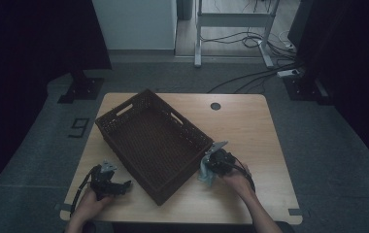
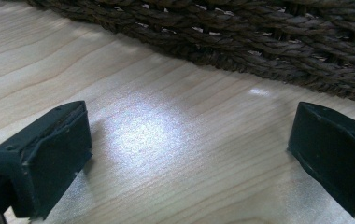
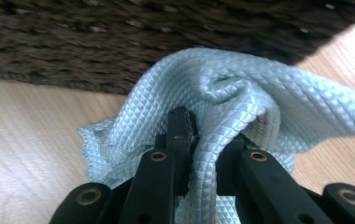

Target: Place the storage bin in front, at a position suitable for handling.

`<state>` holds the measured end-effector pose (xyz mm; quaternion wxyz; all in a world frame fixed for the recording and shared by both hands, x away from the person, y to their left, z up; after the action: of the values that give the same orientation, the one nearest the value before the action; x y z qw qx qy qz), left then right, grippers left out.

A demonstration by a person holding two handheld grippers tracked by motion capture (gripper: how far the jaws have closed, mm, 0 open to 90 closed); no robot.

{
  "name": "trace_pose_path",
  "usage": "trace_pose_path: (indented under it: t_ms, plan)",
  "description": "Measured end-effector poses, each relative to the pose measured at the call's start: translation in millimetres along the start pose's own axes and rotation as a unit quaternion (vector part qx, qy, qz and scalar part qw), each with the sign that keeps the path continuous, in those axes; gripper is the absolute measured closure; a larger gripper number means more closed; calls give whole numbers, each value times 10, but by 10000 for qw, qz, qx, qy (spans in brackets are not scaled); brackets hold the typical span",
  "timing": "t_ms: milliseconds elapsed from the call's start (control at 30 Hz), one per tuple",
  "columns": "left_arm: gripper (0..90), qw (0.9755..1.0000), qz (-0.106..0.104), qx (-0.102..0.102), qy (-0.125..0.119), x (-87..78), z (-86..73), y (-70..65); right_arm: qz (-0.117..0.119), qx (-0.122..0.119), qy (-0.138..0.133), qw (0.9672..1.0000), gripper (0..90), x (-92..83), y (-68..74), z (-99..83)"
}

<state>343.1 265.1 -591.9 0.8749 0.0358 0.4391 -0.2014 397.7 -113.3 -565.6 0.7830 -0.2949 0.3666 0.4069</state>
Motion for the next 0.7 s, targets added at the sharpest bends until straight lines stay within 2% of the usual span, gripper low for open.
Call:
trace_pose_path:
  t_ms: [300,700]
  plan:
    - [0,10000,1,-1,1,0,0,0,193,-224,-77,9995,803,1,198,68]
    - [0,10000,-2,2,-3,1,0,0,522,-600,-154,9967,802,35,534,184]
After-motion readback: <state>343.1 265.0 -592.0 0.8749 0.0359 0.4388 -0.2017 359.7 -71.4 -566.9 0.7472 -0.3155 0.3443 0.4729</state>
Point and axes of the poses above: each handheld gripper's, and its own axes: x roughly forward along the jaws, z roughly out of its top, y roughly to its left, the point moved 6 cm from there along x, roughly forward along the jaws, and after that the axes turned 10 degrees about -x, right-handed, at the moved point
